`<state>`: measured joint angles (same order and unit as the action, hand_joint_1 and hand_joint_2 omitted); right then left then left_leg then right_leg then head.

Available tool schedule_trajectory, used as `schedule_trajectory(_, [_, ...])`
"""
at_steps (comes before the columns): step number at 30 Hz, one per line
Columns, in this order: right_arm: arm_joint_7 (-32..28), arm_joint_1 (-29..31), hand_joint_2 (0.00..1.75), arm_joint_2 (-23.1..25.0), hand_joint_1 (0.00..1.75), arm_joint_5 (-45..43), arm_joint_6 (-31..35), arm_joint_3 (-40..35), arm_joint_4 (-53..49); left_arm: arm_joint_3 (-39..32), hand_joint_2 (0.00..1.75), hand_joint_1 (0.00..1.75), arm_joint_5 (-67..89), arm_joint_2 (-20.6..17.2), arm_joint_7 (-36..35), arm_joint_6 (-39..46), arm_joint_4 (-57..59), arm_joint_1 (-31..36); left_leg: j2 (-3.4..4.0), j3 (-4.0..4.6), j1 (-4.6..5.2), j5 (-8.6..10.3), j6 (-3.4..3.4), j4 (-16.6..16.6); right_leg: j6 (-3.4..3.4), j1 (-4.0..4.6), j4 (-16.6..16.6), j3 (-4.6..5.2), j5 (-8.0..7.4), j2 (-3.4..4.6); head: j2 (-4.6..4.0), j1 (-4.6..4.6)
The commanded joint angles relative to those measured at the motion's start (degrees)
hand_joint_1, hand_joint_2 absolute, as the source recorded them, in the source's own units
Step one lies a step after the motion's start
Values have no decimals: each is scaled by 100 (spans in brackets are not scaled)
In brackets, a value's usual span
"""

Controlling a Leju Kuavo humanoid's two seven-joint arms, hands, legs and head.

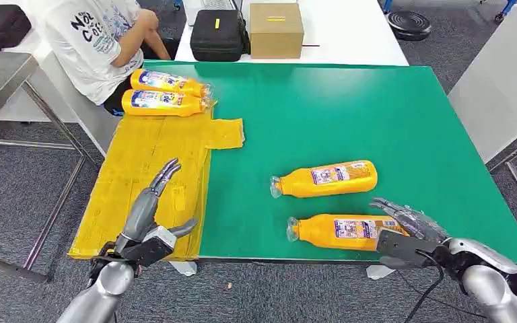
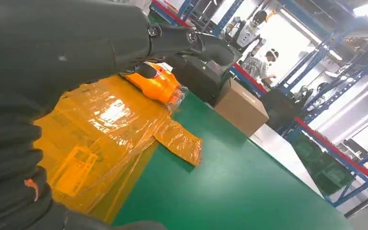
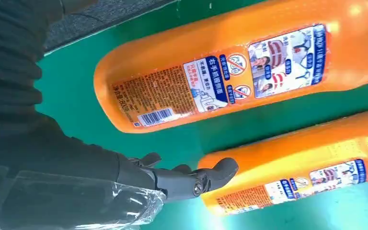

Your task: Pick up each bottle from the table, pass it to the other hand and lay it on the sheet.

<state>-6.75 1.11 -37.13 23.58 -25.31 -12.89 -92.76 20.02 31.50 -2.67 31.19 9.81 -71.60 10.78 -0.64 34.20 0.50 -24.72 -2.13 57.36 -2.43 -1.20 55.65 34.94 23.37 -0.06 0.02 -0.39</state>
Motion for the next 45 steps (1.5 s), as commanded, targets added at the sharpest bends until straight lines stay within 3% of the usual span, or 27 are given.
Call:
schedule_trajectory(1, [9,34,175,334,0,92,-26,57,533,115,175,0,-18,55,27,-51,464,223,0,-19,-9,-4,10,-7,9,9,-11,-22,3,-2,0,0])
schedule_trajectory(10, [22,190,175,635,0,420,-67,-284,920,133,175,0,12,84,35,-93,459,214,6,-21,-11,-5,11,-7,10,11,-12,-24,1,3,0,2])
schedule_trajectory(31, [-222,1473,175,764,0,431,-132,-973,2020,70,175,0,30,1,30,-19,358,54,25,-20,-6,-6,10,-5,9,6,-5,-18,0,21,0,2])
schedule_trajectory(45, [-265,1519,175,719,0,404,-147,-1056,2129,87,175,0,29,8,30,-39,374,58,20,-30,-12,-11,14,-4,14,12,-7,-31,6,15,0,0])
